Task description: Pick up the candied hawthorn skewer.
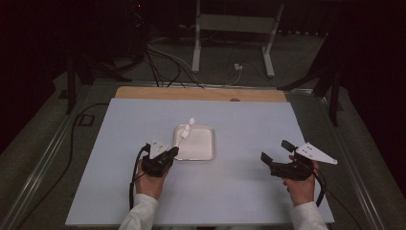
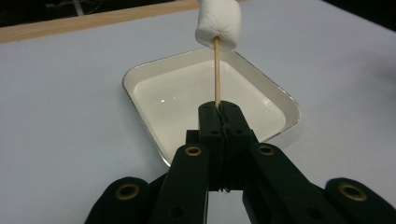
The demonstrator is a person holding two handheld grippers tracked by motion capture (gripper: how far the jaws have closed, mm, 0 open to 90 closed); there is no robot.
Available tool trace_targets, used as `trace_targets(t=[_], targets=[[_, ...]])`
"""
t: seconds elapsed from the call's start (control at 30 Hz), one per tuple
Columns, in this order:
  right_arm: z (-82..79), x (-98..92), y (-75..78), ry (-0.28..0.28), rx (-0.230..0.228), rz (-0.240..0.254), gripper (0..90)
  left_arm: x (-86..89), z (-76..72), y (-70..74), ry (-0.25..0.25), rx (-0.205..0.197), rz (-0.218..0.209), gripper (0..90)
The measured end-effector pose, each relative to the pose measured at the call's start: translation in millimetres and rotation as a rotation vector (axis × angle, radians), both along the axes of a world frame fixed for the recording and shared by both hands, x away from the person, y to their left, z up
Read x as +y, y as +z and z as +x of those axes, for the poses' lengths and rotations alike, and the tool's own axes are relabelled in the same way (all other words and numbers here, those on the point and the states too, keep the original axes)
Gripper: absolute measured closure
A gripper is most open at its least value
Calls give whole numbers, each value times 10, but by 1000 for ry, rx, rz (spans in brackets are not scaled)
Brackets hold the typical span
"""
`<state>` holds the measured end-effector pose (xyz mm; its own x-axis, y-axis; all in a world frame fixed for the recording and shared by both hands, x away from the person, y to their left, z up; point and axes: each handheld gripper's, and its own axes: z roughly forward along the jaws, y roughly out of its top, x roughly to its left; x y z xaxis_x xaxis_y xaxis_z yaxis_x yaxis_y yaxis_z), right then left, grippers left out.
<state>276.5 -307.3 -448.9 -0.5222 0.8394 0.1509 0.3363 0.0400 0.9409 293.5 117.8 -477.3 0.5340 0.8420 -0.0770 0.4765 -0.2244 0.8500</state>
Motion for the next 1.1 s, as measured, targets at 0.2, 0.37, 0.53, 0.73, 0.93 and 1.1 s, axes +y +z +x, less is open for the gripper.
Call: trace_targets(t=[0.2,0.37,0.53,0.73,0.93,1.1], targets=[[195,104,168,35,10,37,0,54,-47,-11,-13,-14,-30,900],[332,221,310,60,-2,40,0,89,-68,1,-16,-26,-38,900],[444,310,410,80,-7,50,0,94,-83,-5,-19,-30,-41,900],[614,470,465,111,3,61,0,101,-91,-6,-27,-42,-43,900],[773,655,418,138,43,72,0,93,-89,-11,-31,-54,-49,900],[876,848,404,171,61,106,0,70,-89,-15,-44,-66,-56,900]])
